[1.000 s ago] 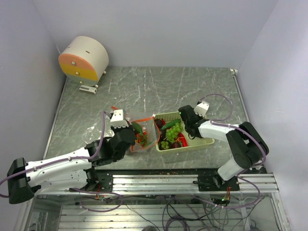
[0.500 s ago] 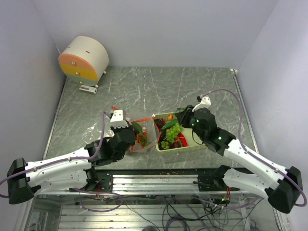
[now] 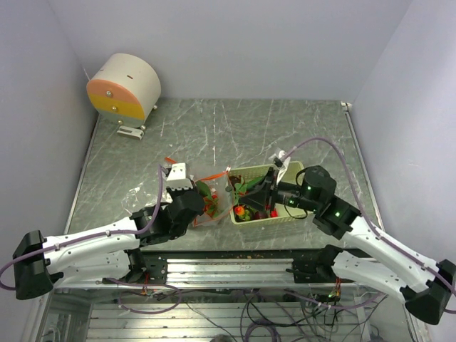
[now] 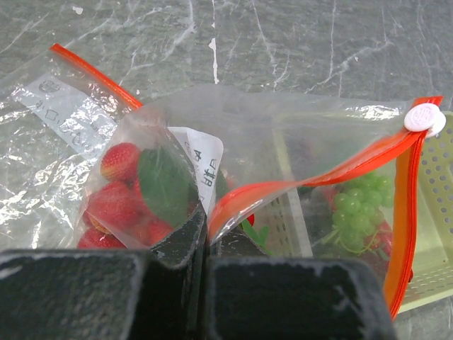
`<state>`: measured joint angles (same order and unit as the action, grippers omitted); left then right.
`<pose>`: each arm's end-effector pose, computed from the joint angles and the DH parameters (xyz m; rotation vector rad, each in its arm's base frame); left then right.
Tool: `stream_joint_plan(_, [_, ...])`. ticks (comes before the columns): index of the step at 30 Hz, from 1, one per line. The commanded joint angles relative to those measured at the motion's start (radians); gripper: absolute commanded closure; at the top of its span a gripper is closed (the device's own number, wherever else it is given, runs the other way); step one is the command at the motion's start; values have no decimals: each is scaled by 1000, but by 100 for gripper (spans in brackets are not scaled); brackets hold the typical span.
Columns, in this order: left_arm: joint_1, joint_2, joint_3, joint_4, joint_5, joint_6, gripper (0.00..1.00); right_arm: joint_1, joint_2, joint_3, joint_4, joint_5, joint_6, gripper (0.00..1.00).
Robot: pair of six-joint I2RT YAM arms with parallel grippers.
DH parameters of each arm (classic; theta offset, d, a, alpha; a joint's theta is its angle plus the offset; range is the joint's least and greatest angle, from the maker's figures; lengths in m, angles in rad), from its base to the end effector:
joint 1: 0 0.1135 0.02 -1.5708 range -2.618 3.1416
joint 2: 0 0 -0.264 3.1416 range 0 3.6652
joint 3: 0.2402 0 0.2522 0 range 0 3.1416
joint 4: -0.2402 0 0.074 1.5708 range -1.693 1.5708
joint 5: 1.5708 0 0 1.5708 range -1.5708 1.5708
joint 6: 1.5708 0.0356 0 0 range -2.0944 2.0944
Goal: Place the food in the zip-top bag and seal the zipper
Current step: Place the fake fruit in the zipper food storage bag.
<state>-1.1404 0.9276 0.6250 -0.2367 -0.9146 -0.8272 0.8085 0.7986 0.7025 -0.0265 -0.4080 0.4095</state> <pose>0.1072 -0.1659 0.2599 -0.2196 1.8934 -0.3663 0.1219 0.1481 0.3258 -0.6861 1.7157 1.2279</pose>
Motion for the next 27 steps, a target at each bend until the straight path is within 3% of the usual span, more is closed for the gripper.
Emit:
stream_joint_plan(1, [-3, 2, 20, 1, 0, -8, 93, 12, 75, -21, 81, -129, -16, 100])
stream_joint_plan(6, [-2, 0, 27, 7, 2, -2, 93, 24, 192, -1, 111, -39, -11, 99])
stream_joint_plan(11, [-2, 17, 28, 21, 8, 3, 93, 56, 338, 60, 136, 137, 7, 87])
stream_joint_plan(15, [-2, 25, 31, 19, 16, 5, 93, 94, 428, 115, 137, 227, 6, 68])
stream_joint_plan(18, [-2, 16, 27, 19, 13, 5, 93, 121, 439, 132, 132, 279, -2, 29])
stream_joint_plan(19, [-4, 13, 23, 18, 11, 4, 93, 126, 432, 135, 125, 308, -4, 21])
stream_joint_plan(23, [-3, 12, 10, 33, 15, 3, 93, 131, 384, 136, 85, 350, -17, 12])
stream_joint_plan(27, [-3, 24, 17, 23, 13, -1, 93, 130, 284, 128, 10, 430, -15, 11])
